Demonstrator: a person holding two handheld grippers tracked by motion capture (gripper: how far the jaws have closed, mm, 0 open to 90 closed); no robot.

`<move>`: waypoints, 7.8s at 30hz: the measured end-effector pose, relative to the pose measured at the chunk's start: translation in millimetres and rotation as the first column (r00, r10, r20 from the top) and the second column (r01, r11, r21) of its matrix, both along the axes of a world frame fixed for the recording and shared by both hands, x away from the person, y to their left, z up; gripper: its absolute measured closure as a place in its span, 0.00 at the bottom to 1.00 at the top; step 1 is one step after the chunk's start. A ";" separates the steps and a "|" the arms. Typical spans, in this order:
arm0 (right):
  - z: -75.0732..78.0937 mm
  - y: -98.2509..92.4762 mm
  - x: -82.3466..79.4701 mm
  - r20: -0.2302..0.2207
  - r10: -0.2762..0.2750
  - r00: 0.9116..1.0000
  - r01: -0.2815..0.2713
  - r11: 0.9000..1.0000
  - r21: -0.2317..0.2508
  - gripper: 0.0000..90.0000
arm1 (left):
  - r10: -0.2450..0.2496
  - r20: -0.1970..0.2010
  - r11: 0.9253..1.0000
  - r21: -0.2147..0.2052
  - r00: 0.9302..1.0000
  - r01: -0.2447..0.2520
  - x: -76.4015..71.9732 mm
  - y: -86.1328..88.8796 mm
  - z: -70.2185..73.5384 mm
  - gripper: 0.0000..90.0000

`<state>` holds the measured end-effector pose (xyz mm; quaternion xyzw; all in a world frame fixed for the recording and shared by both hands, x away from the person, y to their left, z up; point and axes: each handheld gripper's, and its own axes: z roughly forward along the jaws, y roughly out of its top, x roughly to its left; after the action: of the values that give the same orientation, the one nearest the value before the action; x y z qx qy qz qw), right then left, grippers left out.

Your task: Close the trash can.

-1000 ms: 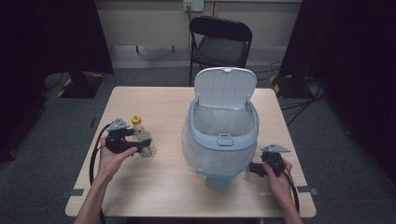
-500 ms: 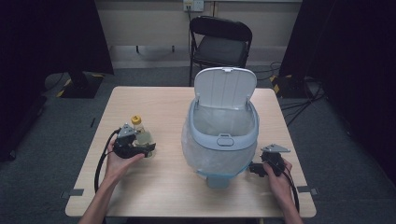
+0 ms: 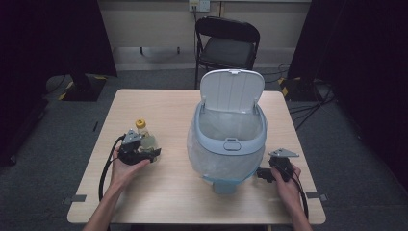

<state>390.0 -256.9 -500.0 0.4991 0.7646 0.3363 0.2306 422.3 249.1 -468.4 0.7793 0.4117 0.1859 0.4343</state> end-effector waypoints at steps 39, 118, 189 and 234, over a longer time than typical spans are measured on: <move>0.1 0.4 -0.4 -0.004 -0.005 1.000 0.005 1.000 0.002 0.20 | 0.045 0.014 0.996 -0.080 0.999 -0.044 1.9 0.4 5.2 0.31; 0.0 0.3 -0.4 0.000 -0.006 1.000 0.006 1.000 -0.001 0.20 | -0.027 0.403 0.921 -0.346 0.915 0.180 -37.9 -16.3 177.7 0.31; 0.0 0.3 -0.4 0.000 -0.006 1.000 0.006 1.000 0.000 0.20 | -0.464 0.265 0.842 -0.165 0.845 0.514 0.1 -200.1 239.7 0.31; -0.1 0.0 -1.1 -0.005 0.007 1.000 -0.007 1.000 -0.001 0.18 | -0.366 0.247 0.889 -0.191 0.897 0.415 4.2 -144.0 224.3 0.39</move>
<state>388.8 -256.9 -500.1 0.4972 0.7671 0.3354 0.2276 426.5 105.2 -244.1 0.7651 0.2182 0.1221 0.5933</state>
